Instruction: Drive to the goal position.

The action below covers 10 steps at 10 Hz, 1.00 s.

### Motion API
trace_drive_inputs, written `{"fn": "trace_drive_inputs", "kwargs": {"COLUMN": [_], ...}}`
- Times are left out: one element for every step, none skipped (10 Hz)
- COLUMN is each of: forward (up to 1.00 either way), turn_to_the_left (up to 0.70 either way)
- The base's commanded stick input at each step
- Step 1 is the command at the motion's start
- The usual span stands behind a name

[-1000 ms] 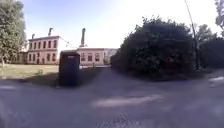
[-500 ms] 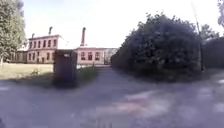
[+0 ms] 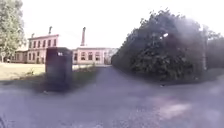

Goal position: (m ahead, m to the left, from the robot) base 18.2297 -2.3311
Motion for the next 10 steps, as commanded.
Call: {"fn": "trace_drive_inputs", "kwargs": {"forward": [0.70, 0.70, 0.70, 0.70, 0.70, 0.70, 0.70, 0.70, 0.70, 0.70], "turn_to_the_left": [0.00, 0.00, 0.00, 0.00, 0.00, 0.00, 0.00, 0.00, 0.00, 0.00]}}
